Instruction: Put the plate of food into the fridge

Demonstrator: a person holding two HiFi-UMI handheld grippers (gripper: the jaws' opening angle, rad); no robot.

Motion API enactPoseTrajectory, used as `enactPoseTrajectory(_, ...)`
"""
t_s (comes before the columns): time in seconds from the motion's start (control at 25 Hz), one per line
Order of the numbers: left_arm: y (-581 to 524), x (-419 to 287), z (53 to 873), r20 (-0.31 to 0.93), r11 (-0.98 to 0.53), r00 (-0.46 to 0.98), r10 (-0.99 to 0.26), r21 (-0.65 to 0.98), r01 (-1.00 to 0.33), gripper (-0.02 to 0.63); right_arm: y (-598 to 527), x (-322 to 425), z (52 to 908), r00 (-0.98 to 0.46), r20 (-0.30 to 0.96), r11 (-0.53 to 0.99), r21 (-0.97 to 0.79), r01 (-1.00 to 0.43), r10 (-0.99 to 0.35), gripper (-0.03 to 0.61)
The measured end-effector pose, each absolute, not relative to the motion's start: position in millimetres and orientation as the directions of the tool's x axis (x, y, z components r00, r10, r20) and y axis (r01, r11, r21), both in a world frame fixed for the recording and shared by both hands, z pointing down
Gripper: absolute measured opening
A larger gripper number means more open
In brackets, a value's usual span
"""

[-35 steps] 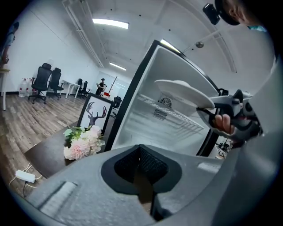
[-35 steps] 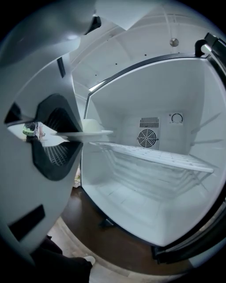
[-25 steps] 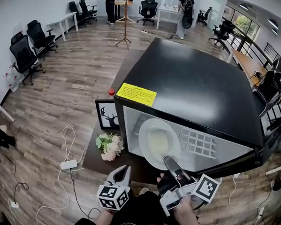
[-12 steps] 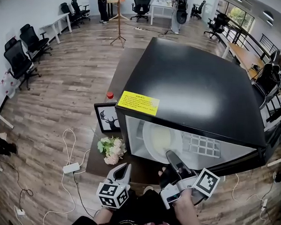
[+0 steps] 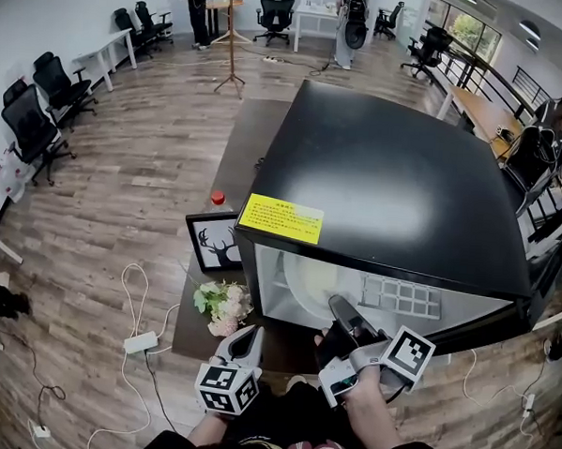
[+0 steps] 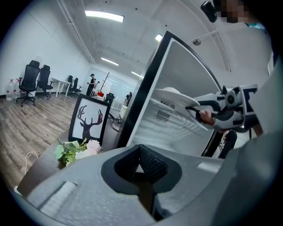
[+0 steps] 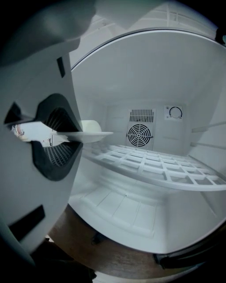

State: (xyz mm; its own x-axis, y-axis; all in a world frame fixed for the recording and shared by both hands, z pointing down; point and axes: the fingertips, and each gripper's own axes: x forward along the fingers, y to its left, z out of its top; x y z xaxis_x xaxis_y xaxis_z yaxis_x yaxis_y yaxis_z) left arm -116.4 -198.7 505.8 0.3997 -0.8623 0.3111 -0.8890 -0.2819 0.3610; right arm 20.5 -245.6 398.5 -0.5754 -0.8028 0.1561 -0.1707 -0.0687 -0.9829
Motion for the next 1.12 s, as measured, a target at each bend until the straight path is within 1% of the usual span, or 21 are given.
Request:
enactPoseTrajectory(0.24, -206.0, -123.2, 503.0, 0.296, -0.274, 0.389, -0.872, 0.361, -0.891, 0.008, -257.9, 13.9, 395.3, -0.568, 0.158, -0.08, -0.984, -0.16, -0.808, 0.052)
enactPoseTrajectory(1.12, -215.4, -138.5, 512.3, 0.316, -0.259, 0.387, -0.866, 0.377, -0.889, 0.008, -273.1, 9.0, 396.9, -0.512, 0.204, -0.141, -0.977, -0.159, -0.834, 0.06)
